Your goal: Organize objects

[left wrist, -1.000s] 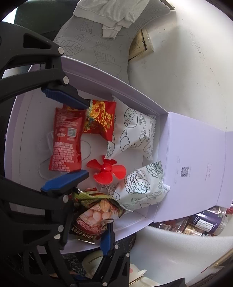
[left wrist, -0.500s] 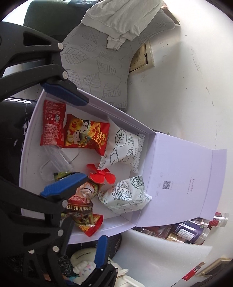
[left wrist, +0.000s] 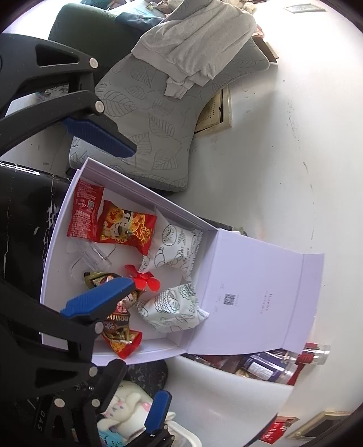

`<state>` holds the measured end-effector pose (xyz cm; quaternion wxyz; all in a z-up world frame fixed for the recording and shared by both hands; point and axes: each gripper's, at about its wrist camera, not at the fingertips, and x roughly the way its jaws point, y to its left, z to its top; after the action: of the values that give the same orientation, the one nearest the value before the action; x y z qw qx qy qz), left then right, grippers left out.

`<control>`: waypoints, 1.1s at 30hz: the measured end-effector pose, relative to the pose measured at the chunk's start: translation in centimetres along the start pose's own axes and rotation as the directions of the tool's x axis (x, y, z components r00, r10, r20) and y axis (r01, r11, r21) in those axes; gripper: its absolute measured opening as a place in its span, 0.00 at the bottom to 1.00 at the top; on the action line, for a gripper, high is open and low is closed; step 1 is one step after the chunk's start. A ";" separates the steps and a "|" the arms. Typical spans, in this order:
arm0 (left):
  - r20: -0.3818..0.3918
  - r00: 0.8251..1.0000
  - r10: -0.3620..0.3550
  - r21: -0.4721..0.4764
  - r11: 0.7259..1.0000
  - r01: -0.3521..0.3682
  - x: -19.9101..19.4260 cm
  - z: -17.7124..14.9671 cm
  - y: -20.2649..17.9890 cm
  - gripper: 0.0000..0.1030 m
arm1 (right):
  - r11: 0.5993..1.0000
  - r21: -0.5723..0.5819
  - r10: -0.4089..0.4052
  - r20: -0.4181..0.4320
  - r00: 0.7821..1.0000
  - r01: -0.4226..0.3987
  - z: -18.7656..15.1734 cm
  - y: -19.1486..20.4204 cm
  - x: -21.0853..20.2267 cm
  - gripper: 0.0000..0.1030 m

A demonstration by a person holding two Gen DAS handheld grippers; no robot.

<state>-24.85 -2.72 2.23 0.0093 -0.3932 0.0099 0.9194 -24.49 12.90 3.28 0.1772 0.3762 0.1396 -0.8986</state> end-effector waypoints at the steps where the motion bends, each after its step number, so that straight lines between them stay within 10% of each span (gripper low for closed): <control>1: 0.007 1.000 -0.005 -0.003 1.000 0.005 -0.5 0.1 0.1 0.86 | 1.000 0.008 -0.004 0.014 1.000 0.004 0.1 -0.1 -0.5 0.73; 33: 0.191 0.980 0.060 0.047 0.996 -0.070 -16.6 -3.6 -3.2 0.97 | 0.988 0.080 -0.147 0.202 0.968 0.133 -3.6 0.3 -16.3 0.90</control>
<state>-10.69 0.27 11.70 -0.0095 -0.3029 0.0466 0.9518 -11.50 17.44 12.62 0.1143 0.2752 0.1169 -0.9474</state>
